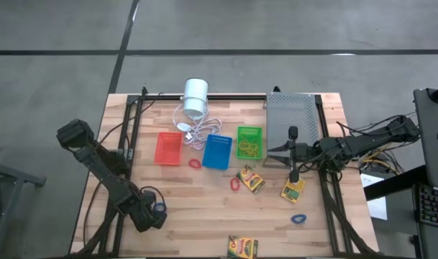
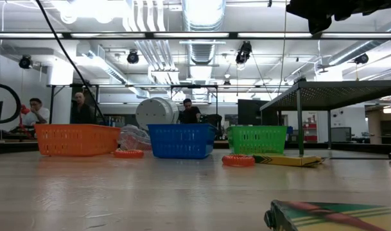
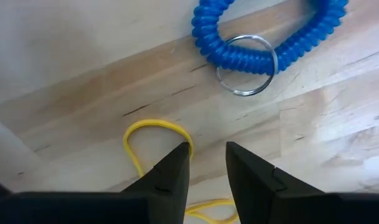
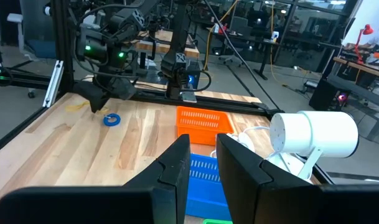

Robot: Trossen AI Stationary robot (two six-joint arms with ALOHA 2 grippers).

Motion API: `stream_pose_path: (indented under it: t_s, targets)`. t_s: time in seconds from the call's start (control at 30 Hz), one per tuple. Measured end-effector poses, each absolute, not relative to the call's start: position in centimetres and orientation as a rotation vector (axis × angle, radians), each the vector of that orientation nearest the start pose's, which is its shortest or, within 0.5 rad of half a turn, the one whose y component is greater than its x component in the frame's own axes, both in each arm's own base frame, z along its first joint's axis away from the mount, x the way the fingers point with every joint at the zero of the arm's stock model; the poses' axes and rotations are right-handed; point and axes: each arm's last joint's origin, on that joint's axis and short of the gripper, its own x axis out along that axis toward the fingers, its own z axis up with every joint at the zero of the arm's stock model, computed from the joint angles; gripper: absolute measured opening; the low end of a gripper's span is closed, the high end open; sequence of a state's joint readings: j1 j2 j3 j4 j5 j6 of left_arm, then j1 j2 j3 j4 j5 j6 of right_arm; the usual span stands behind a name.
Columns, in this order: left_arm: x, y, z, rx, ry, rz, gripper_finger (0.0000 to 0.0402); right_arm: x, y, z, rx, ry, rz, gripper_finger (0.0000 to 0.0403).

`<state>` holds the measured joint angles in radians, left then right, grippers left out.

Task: Pick & Place Office Desk Supplies
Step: Put the yellow rubber band into the green bin

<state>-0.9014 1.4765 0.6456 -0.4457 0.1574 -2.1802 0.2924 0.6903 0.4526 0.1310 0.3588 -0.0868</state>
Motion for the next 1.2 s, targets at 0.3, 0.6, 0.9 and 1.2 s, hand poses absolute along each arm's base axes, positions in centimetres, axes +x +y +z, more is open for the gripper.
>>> stream_pose_path:
  t_s: [0.3, 0.6, 0.9, 1.2]
  targets:
    - [14.2, -18.4, 13.3, -1.232, 1.492, 0.731, 0.0109, 15.9, 3.7, 26.2, -0.12, 0.104, -0.062, 0.0075]
    - [14.1, -18.2, 13.0, -1.254, 1.536, 0.758, 0.0109, 15.9, 3.7, 26.2, -0.121, 0.104, -0.062, 0.0075]
    - [15.0, -18.3, 12.4, -1.243, 1.569, 0.707, 0.0099, 15.9, 3.7, 26.2, -0.121, 0.103, -0.062, 0.0075]
    - [15.1, -18.3, 12.3, -1.244, 1.568, 0.704, 0.0038, 15.9, 3.7, 26.2, -0.121, 0.104, -0.062, 0.0075]
